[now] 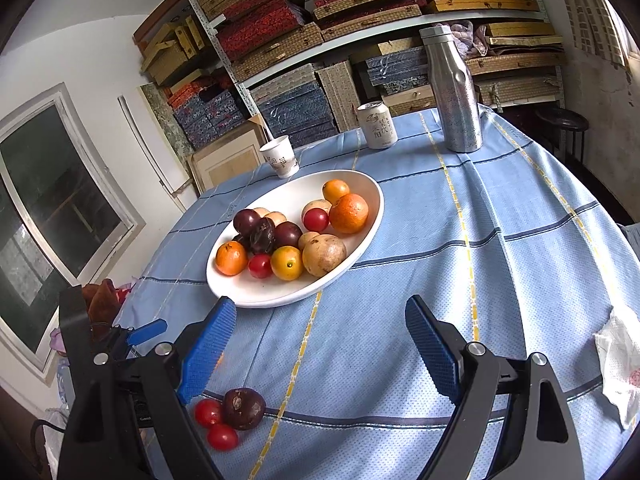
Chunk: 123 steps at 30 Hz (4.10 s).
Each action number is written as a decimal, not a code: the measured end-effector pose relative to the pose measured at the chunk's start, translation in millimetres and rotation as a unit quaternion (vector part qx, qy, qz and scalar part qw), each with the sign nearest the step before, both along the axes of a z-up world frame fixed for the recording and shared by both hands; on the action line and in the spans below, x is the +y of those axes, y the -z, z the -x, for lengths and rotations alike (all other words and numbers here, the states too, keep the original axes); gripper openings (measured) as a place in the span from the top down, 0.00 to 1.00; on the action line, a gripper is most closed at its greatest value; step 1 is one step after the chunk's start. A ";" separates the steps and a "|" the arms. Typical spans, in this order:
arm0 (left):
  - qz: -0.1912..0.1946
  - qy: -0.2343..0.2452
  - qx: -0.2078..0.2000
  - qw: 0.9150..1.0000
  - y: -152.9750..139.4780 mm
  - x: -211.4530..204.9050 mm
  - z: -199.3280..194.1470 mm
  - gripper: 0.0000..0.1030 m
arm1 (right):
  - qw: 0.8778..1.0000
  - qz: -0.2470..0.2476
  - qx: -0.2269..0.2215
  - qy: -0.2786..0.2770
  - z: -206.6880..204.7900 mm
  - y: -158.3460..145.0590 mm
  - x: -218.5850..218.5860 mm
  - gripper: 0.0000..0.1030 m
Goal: Organize fruits
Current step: 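Move both open tools back toward the remaining fruit on the cloth, then grasp a speckled yellow pear with the left tool while the right tool grasps a red tomato, then place the pear on the plate with the left tool while the right tool places the tomato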
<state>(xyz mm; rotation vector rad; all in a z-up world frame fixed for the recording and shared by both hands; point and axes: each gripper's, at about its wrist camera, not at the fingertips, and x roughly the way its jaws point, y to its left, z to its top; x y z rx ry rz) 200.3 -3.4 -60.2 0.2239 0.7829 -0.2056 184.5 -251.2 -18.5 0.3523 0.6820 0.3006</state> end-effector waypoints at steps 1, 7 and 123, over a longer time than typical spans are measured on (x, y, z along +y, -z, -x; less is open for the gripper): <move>-0.003 -0.001 0.002 1.000 1.2 -0.5 -1.2 0.04 | 1.000 0.000 0.000 0.000 0.0 0.0 0.1 0.15; -0.015 -0.007 0.007 1.000 4.8 -1.6 -4.0 0.04 | 1.000 0.012 0.005 -0.007 -1.0 2.4 7.0 0.15; 0.025 -0.020 -0.074 0.997 -39.3 -34.5 -72.1 0.29 | 0.991 0.119 -0.007 -0.055 -92.2 -20.1 63.5 0.45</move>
